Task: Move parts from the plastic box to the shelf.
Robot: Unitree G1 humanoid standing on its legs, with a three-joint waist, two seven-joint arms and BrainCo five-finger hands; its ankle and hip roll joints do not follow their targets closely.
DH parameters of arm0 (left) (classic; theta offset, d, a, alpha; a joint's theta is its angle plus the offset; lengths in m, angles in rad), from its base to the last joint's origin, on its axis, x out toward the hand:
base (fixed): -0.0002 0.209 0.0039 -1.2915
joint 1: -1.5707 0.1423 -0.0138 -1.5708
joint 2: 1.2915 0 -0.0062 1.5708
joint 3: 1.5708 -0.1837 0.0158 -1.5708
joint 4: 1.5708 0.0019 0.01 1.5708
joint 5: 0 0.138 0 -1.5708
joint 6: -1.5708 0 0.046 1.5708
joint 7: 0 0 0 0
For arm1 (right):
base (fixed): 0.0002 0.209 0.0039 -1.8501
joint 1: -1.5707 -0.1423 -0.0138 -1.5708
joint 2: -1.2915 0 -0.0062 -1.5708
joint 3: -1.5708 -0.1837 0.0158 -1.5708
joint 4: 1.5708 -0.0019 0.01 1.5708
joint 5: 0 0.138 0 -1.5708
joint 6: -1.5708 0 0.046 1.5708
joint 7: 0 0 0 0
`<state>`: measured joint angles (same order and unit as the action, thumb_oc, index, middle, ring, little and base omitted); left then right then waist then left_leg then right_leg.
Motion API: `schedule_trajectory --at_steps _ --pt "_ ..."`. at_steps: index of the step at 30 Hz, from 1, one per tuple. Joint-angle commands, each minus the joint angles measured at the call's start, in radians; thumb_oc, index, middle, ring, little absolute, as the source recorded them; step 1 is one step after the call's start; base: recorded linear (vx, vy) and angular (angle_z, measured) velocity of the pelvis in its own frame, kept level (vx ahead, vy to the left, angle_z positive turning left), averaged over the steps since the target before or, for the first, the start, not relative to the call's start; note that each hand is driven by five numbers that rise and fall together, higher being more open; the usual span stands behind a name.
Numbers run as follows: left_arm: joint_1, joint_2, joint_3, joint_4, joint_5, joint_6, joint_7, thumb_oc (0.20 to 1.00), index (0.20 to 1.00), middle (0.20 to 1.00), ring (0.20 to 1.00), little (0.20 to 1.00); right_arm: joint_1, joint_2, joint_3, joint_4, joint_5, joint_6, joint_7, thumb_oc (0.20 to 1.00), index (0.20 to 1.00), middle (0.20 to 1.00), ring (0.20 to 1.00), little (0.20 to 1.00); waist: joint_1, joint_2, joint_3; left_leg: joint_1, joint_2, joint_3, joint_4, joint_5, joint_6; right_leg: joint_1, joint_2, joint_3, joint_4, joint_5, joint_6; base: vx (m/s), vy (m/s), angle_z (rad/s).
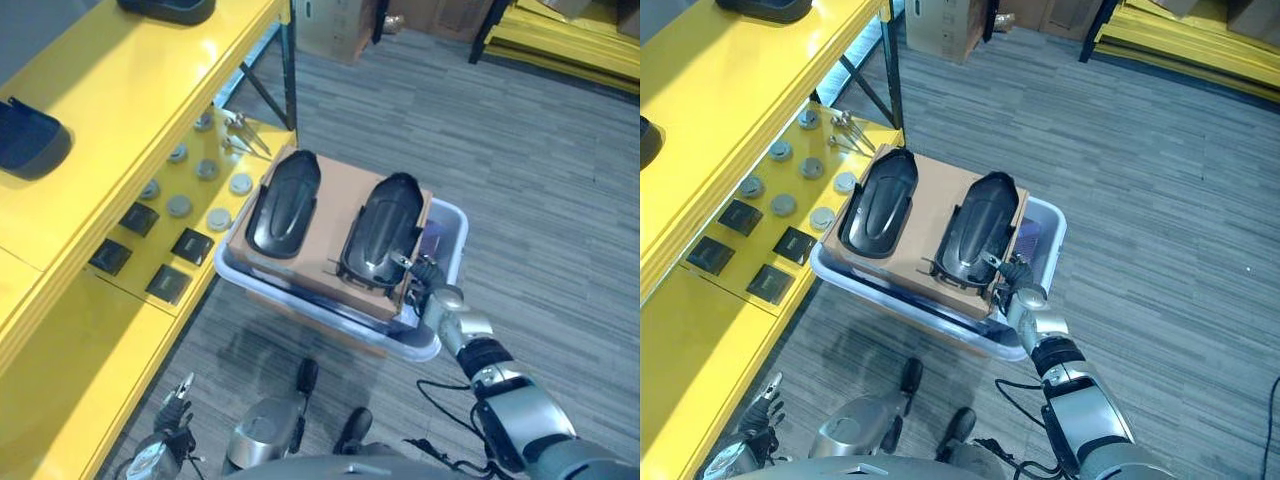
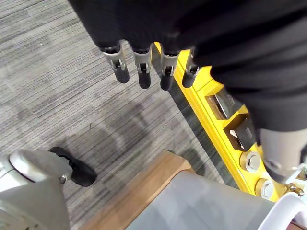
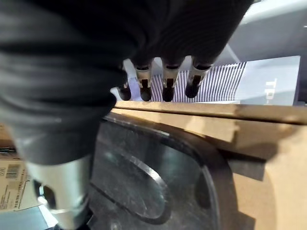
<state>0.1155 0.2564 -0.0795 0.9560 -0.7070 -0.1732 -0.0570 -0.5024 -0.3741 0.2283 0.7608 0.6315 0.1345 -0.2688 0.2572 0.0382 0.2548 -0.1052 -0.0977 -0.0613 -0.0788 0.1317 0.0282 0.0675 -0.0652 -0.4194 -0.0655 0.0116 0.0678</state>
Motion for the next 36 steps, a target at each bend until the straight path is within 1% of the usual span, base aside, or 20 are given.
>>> schedule_trajectory --at_steps 1,6,11,14,15,16,22,23,26,30,33,36 --pt "-0.016 0.024 -0.023 0.013 -0.044 -0.038 -0.005 1.0 1.0 1.0 1.0 1.0 -0.041 -0.023 0.055 -0.004 0.006 -0.008 0.005 1.0 1.0 1.0 1.0 1.0 0.029 -0.011 -0.013 -0.029 0.068 -0.018 0.053 -0.045 -0.037 -0.083 -0.127 0.044 0.02 0.091 0.068 0.0 0.0 0.0" --pt "-0.024 0.025 -0.028 0.006 -0.058 -0.04 -0.008 1.0 1.0 1.0 1.0 1.0 -0.041 -0.035 0.065 0.008 -0.037 -0.004 0.004 1.0 1.0 1.0 1.0 1.0 0.027 -0.017 0.007 -0.053 0.065 -0.016 0.061 -0.042 -0.036 -0.101 -0.13 0.048 0.024 0.094 0.07 -0.04 0.008 0.02" --pt "-0.037 0.032 -0.034 -0.012 -0.069 -0.031 -0.007 1.0 1.0 1.0 1.0 1.0 -0.027 -0.057 0.071 0.041 -0.078 0.022 -0.002 1.0 1.0 1.0 1.0 1.0 0.024 -0.026 0.028 -0.076 0.062 -0.014 0.07 -0.04 -0.036 -0.12 -0.13 0.053 0.028 0.1 0.073 -0.04 -0.009 0.04" --pt "-0.043 0.036 -0.041 -0.016 -0.067 -0.033 -0.01 1.0 1.0 1.0 1.0 1.0 -0.027 -0.07 0.069 0.088 -0.092 0.0 0.029 1.0 1.0 1.0 1.0 1.0 0.026 -0.03 0.036 -0.082 0.062 -0.014 0.072 -0.039 -0.035 -0.125 -0.129 0.054 0.026 0.104 0.074 -0.01 -0.011 0.01" --pt "-0.044 0.036 -0.041 -0.016 -0.068 -0.033 -0.01 1.0 1.0 1.0 1.0 1.0 -0.028 -0.07 0.069 0.09 -0.093 -0.001 0.031 0.953 0.953 0.953 0.953 0.953 0.026 -0.03 0.036 -0.083 0.062 -0.014 0.072 -0.039 -0.035 -0.125 -0.129 0.054 0.026 0.104 0.074 -0.02 -0.031 0.01" --pt "-0.049 0.043 -0.046 -0.02 -0.071 -0.031 -0.01 1.0 1.0 1.0 1.0 1.0 -0.031 -0.079 0.073 0.099 -0.093 0.002 0.042 0.2 0.2 0.2 0.2 0.2 0.026 -0.033 0.04 -0.085 0.062 -0.014 0.072 -0.039 -0.035 -0.128 -0.128 0.055 0.025 0.105 0.075 0.0 0.0 0.0" --pt "-0.058 0.047 -0.047 -0.03 -0.075 -0.037 -0.016 1.0 1.0 1.0 1.0 1.0 -0.02 -0.08 0.081 0.081 -0.079 0.003 0.047 0.2 0.2 0.2 0.2 0.2 0.018 -0.041 0.043 -0.088 0.066 -0.008 0.071 -0.04 -0.035 -0.134 -0.125 0.061 0.024 0.108 0.076 -0.01 -0.01 0.0" --pt "-0.058 0.048 -0.049 -0.044 -0.076 -0.037 -0.019 1.0 1.0 1.0 1.0 1.0 -0.013 -0.079 0.081 0.075 -0.069 -0.006 0.046 0.2 0.2 0.2 0.2 0.2 0.016 -0.042 0.041 -0.088 0.065 -0.007 0.073 -0.042 -0.035 -0.134 -0.125 0.063 0.022 0.109 0.075 0.0 0.0 0.0" --pt "-0.051 0.047 -0.05 -0.076 -0.086 -0.036 -0.022 1.0 1.0 1.0 1.0 1.0 0.004 -0.083 0.075 0.047 -0.067 0.0 0.039 0.2 0.2 0.2 0.2 0.2 0.01 -0.042 0.036 -0.083 0.066 -0.001 0.074 -0.046 -0.034 -0.133 -0.126 0.067 0.023 0.109 0.075 0.0 0.0 0.0" --pt "-0.046 0.047 -0.066 -0.136 -0.077 -0.021 -0.024 1.0 1.0 1.0 1.0 1.0 0.034 -0.088 0.056 0.034 -0.066 -0.016 0.045 0.2 0.2 0.2 0.2 0.2 0.001 -0.042 0.018 -0.068 0.07 0.01 0.077 -0.053 -0.034 -0.123 -0.127 0.072 0.02 0.11 0.075 0.01 -0.007 -0.01" --pt "-0.046 0.047 -0.07 -0.152 -0.078 -0.014 -0.03 1.0 1.0 1.0 1.0 1.0 0.045 -0.09 0.053 0.023 -0.069 -0.021 0.04 0.2 0.2 0.2 0.2 0.2 -0.004 -0.041 0.009 -0.059 0.073 0.015 0.074 -0.054 -0.034 -0.118 -0.125 0.075 0.019 0.109 0.075 0.01 -0.005 -0.02" --pt "-0.041 0.045 -0.076 -0.175 -0.09 -0.013 -0.041 1.0 1.0 1.0 1.0 1.0 0.069 -0.092 0.048 -0.003 -0.068 -0.038 0.033 0.2 0.2 0.2 0.2 0.2 -0.011 -0.044 -0.005 -0.047 0.075 0.02 0.071 -0.058 -0.035 -0.11 -0.123 0.079 0.016 0.108 0.075 0.01 -0.012 -0.08"
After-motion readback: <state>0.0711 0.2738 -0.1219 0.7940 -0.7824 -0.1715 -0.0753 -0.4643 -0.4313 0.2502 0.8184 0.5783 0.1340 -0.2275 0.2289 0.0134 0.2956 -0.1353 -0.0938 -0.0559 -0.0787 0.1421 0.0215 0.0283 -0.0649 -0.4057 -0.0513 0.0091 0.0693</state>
